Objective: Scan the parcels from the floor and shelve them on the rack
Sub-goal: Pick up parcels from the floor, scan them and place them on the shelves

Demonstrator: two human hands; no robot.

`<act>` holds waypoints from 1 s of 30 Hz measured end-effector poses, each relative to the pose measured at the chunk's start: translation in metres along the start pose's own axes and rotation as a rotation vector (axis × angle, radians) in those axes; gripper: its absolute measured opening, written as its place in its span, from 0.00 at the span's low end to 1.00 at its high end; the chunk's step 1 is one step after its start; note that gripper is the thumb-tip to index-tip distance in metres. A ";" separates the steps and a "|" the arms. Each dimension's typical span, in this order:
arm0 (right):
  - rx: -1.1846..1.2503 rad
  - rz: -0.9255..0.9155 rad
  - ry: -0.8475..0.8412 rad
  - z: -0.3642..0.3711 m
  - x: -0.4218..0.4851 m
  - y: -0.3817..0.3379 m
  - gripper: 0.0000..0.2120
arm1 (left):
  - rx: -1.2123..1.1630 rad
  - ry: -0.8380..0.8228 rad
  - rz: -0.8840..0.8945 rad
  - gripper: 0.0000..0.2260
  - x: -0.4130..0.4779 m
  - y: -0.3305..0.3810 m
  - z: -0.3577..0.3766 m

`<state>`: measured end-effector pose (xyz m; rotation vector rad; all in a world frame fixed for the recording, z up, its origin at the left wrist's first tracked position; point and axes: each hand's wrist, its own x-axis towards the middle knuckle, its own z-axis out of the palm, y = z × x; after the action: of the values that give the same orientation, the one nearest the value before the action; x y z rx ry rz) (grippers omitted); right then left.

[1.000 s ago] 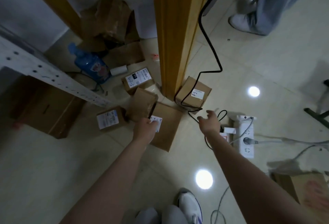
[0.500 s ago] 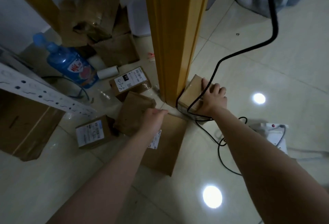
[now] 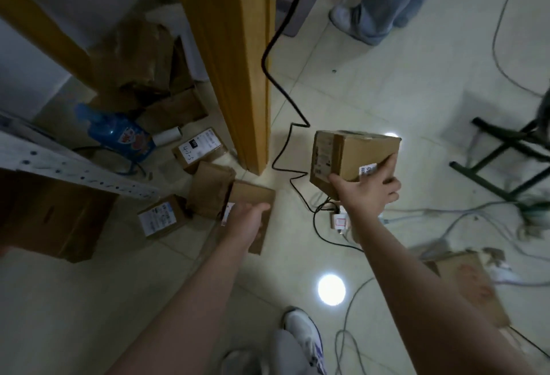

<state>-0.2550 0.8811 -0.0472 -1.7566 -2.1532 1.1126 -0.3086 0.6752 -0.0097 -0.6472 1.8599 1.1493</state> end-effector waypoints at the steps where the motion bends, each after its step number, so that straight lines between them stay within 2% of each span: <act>1: 0.044 0.067 0.018 -0.019 -0.011 -0.008 0.62 | -0.014 -0.014 0.007 0.12 -0.018 0.008 0.001; 4: 0.260 0.289 0.027 -0.074 -0.048 -0.030 0.58 | -0.034 -0.041 0.030 0.07 -0.069 0.029 0.004; 5: 0.349 0.337 0.016 -0.093 -0.064 -0.037 0.58 | -0.047 -0.063 0.038 0.09 -0.089 0.037 0.005; 7: 0.494 0.360 -0.009 -0.131 -0.099 -0.048 0.60 | -0.073 -0.130 0.041 0.14 -0.131 0.051 0.007; 9: 0.633 0.326 -0.054 -0.167 -0.137 -0.063 0.60 | -0.118 -0.186 0.054 0.15 -0.179 0.065 0.007; 11: 0.797 0.302 -0.125 -0.202 -0.178 -0.085 0.52 | -0.166 -0.238 0.091 0.15 -0.228 0.076 0.003; 13: 0.918 0.282 -0.235 -0.231 -0.219 -0.106 0.40 | -0.222 -0.303 0.118 0.25 -0.279 0.081 -0.007; 15: 0.984 0.252 -0.339 -0.258 -0.260 -0.124 0.35 | -0.338 -0.361 0.153 0.38 -0.322 0.077 -0.021; 18: 1.027 0.229 -0.453 -0.288 -0.320 -0.146 0.39 | -0.470 -0.377 0.302 0.38 -0.385 0.068 -0.061; 20: 1.019 0.187 -0.580 -0.303 -0.358 -0.161 0.40 | -0.542 -0.325 0.392 0.35 -0.419 0.059 -0.091; 24: 1.007 0.110 -0.826 -0.325 -0.406 -0.195 0.40 | -0.653 -0.195 0.508 0.41 -0.462 0.065 -0.149; 26: 1.003 0.062 -0.910 -0.337 -0.416 -0.216 0.41 | -0.667 -0.147 0.541 0.39 -0.481 0.083 -0.175; 28: 0.998 0.028 -0.928 -0.349 -0.421 -0.236 0.46 | -0.675 -0.117 0.572 0.39 -0.500 0.102 -0.201; 30: 1.026 0.031 -0.882 -0.360 -0.421 -0.252 0.57 | -0.663 -0.106 0.605 0.40 -0.517 0.114 -0.222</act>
<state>-0.1309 0.6545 0.5035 -0.8595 -1.2427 2.6686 -0.2129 0.5277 0.5368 -0.3519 1.6073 2.1967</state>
